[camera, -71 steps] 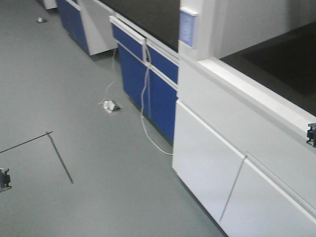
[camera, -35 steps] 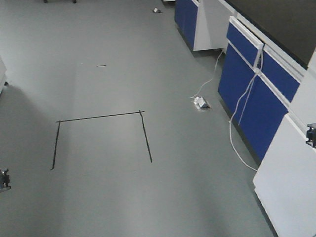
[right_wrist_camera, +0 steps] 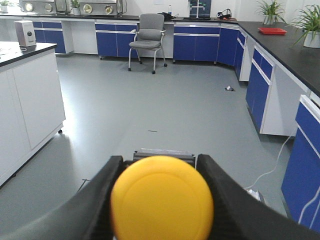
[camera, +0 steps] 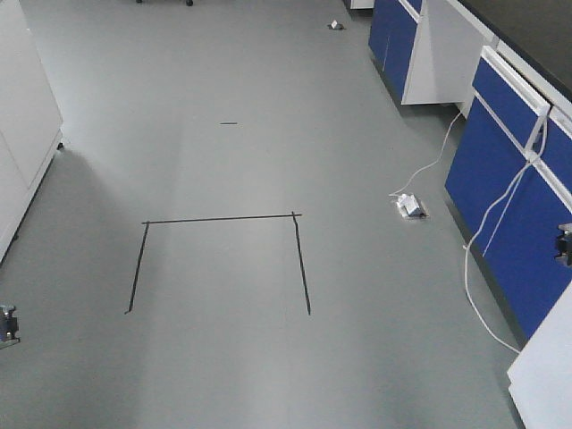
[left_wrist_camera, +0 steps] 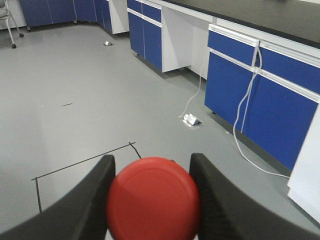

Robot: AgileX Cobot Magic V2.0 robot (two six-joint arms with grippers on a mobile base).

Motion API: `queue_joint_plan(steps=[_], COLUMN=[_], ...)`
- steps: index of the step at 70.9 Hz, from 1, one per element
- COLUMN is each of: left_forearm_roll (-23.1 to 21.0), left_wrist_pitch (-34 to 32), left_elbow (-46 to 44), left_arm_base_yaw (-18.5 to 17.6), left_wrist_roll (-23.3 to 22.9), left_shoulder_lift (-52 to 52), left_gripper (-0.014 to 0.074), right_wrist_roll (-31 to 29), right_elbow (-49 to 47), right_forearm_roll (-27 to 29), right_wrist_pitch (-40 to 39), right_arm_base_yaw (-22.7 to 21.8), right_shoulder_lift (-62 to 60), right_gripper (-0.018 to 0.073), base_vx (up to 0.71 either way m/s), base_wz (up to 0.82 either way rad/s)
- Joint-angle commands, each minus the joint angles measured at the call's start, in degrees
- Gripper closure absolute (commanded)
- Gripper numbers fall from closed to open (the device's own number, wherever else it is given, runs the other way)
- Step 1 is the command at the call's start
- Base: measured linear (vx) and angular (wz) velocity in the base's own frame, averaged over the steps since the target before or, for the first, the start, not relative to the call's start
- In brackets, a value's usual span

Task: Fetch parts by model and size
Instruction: 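Drive the base to the bench with the red tray, holding both buttons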

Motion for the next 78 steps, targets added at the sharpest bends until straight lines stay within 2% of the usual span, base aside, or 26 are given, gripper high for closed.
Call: queue_joint_plan(steps=[1,32,78], left_forearm_roll=[0.4,0.4,0.4], left_wrist_pitch=[-4.2,-4.2,-4.2], left_elbow=[-1.5,-1.5,-1.5], left_arm_base_yaw=[-0.2,-0.2,-0.2], left_wrist_roll=[-0.5,-0.5,-0.5], left_shoulder_lift=[0.5,0.5,0.5], left_gripper=[0.0603,0.0603,0.0603], right_wrist_roll=[-0.2,-0.2,-0.2], right_elbow=[-1.7,-1.7,-1.7], right_forearm_roll=[-0.1,-0.1,-0.1], right_wrist_pitch=[-4.7,-4.7,-4.6], right_arm_base_yaw=[-0.2,-0.2,-0.2], right_shoulder_lift=[0.5,0.5,0.5], right_gripper=[0.0569,0.0569,0.0569], base_vx=[0.30,0.43,0.60], base_wz=[0.09,0.00,-0.01])
